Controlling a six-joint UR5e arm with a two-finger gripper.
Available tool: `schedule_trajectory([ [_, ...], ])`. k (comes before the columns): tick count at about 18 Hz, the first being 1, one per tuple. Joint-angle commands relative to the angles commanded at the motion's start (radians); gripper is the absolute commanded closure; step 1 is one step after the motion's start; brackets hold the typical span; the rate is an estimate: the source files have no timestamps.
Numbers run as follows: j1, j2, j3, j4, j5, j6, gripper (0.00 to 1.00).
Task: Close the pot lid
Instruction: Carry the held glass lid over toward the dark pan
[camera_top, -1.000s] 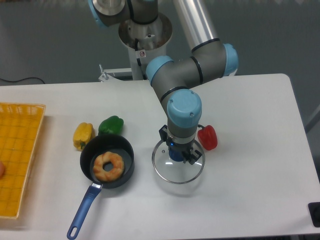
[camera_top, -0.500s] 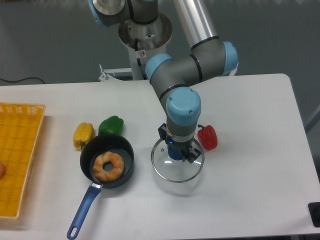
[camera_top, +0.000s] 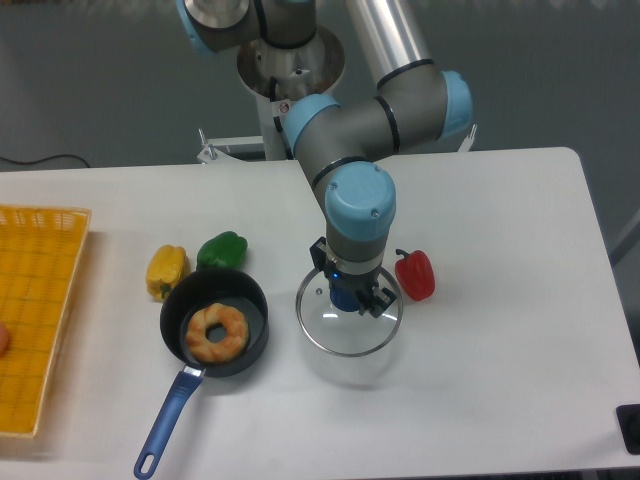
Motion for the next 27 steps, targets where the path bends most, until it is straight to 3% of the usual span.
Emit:
schedule_trajectory([
  [8, -0.043, 0.022, 0.008, -0.04, -0.002, -0.054, 0.39],
  [27, -0.212, 0.014, 0.018, -0.028, -0.011, -0.248, 0.39],
])
